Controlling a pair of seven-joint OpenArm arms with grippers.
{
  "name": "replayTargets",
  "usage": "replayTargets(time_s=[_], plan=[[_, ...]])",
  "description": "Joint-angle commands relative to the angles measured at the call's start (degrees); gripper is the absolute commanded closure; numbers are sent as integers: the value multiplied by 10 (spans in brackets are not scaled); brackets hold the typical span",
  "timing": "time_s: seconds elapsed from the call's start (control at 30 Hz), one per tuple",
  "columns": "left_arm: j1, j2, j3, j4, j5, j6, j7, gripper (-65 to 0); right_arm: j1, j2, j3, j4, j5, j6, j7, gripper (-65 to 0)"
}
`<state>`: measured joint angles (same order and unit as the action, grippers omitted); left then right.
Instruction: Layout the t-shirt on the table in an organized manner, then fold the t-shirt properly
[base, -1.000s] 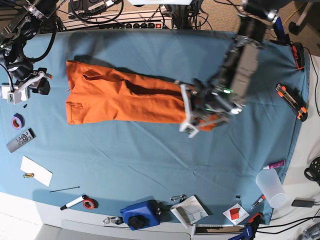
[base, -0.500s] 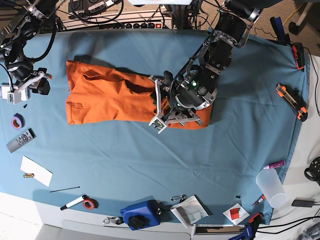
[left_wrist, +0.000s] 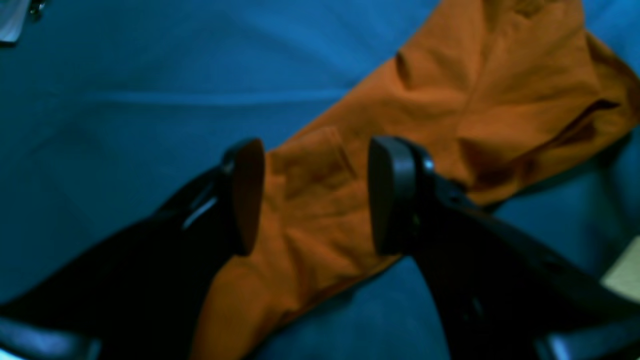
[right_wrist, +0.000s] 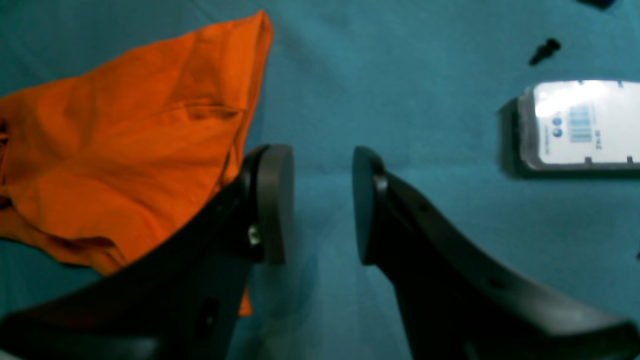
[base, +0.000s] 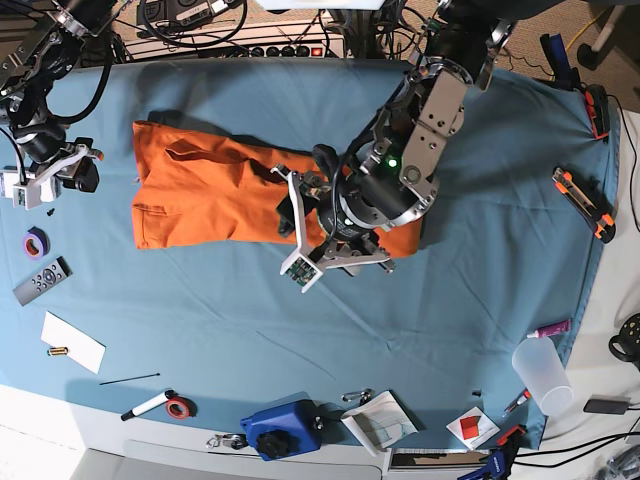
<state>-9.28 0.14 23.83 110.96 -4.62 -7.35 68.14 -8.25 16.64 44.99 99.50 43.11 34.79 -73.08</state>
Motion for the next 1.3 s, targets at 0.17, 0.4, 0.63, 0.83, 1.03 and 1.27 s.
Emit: replayTargets(time_s=[0.17, 0.4, 0.63, 0.83, 1.03, 1.27], plan=[[5, -35, -20, 9, 122, 61, 1, -335, 5, 12, 3, 10, 19, 3, 10, -204], [33, -59, -76, 9, 103, 63, 4, -335, 7, 12, 3, 10, 69, 4, 8, -204], [37, -59, -83, 9, 89, 61, 2, -335, 4, 11, 3, 10, 66, 15, -27, -326], [37, -59, -83, 9, 68, 61, -5, -335, 5, 11, -46, -7, 66, -24, 0, -326], [38, -59, -83, 9, 59, 61, -5, -335, 34, 9, -126, -118, 34, -29, 44, -326], [37, -59, -83, 9, 59, 60, -5, -335, 77, -38, -136, -200, 57, -28, 20, -326]])
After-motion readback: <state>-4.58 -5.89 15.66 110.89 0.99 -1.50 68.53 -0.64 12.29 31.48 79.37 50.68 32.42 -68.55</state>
